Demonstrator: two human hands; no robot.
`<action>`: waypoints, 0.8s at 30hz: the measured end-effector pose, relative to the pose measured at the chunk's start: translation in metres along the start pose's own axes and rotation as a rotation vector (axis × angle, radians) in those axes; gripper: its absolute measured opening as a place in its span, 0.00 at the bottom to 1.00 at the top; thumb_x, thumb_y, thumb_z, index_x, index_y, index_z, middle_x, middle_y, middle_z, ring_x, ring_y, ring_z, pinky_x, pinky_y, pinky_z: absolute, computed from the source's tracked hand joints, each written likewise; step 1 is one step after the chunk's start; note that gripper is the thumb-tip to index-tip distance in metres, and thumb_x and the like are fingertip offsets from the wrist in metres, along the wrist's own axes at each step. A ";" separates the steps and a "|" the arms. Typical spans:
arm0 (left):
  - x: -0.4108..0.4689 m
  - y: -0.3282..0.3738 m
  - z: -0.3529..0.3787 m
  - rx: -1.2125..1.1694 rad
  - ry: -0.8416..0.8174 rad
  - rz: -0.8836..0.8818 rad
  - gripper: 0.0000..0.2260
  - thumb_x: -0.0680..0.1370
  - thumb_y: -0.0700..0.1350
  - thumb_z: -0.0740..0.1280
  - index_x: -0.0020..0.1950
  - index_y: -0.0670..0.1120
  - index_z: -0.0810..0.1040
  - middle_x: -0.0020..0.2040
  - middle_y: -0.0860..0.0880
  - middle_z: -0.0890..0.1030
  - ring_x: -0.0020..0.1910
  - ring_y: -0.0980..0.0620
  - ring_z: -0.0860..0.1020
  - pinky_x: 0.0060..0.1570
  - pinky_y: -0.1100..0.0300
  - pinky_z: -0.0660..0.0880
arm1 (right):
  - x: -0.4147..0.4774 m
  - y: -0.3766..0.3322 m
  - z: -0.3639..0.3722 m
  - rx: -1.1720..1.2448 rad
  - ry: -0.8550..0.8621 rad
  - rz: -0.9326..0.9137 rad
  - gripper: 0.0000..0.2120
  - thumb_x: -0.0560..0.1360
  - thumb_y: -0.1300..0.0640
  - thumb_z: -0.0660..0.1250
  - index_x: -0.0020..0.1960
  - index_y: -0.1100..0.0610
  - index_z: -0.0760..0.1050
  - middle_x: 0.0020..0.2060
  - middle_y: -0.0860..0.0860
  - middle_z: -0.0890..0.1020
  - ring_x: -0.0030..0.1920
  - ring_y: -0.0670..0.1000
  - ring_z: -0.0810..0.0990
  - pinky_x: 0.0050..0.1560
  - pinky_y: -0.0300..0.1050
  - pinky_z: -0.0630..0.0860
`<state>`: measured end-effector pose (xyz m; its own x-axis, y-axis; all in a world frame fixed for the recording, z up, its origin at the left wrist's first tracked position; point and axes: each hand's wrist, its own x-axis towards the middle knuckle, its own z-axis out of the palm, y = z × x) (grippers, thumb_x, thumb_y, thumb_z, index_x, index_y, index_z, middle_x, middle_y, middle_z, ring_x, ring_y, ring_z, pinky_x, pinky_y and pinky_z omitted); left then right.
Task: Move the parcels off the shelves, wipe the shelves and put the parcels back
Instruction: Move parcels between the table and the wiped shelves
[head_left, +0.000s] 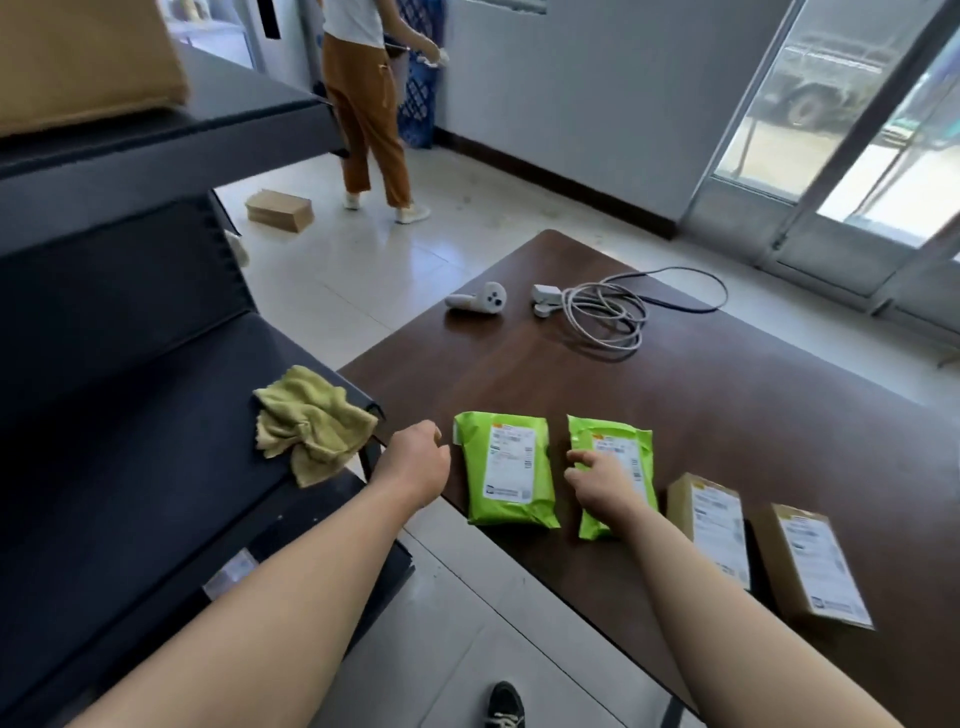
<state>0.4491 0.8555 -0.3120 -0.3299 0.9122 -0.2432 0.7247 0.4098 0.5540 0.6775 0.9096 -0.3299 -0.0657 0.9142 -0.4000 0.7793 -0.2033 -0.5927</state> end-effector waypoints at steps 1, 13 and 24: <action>0.005 0.007 0.014 -0.005 -0.017 -0.012 0.13 0.79 0.47 0.61 0.61 0.43 0.75 0.60 0.43 0.78 0.58 0.43 0.75 0.56 0.56 0.72 | 0.006 0.010 -0.001 0.024 -0.004 0.032 0.20 0.77 0.61 0.61 0.69 0.59 0.71 0.61 0.58 0.79 0.37 0.46 0.71 0.32 0.34 0.65; 0.032 0.017 0.109 0.025 -0.175 -0.273 0.10 0.80 0.46 0.61 0.55 0.40 0.74 0.57 0.41 0.78 0.56 0.41 0.75 0.47 0.56 0.69 | 0.054 0.032 0.032 0.166 -0.226 0.116 0.24 0.78 0.65 0.56 0.74 0.60 0.64 0.71 0.54 0.70 0.66 0.55 0.73 0.64 0.46 0.71; 0.050 0.026 0.132 -0.078 -0.160 -0.484 0.14 0.80 0.44 0.58 0.63 0.40 0.71 0.63 0.38 0.72 0.60 0.40 0.73 0.57 0.54 0.71 | 0.076 0.040 0.040 0.127 -0.347 0.111 0.29 0.75 0.68 0.52 0.76 0.59 0.60 0.70 0.55 0.70 0.68 0.55 0.71 0.68 0.50 0.68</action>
<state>0.5317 0.9132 -0.4151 -0.5152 0.6098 -0.6022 0.4624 0.7894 0.4038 0.6790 0.9573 -0.4122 -0.2089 0.7158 -0.6663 0.7118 -0.3560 -0.6055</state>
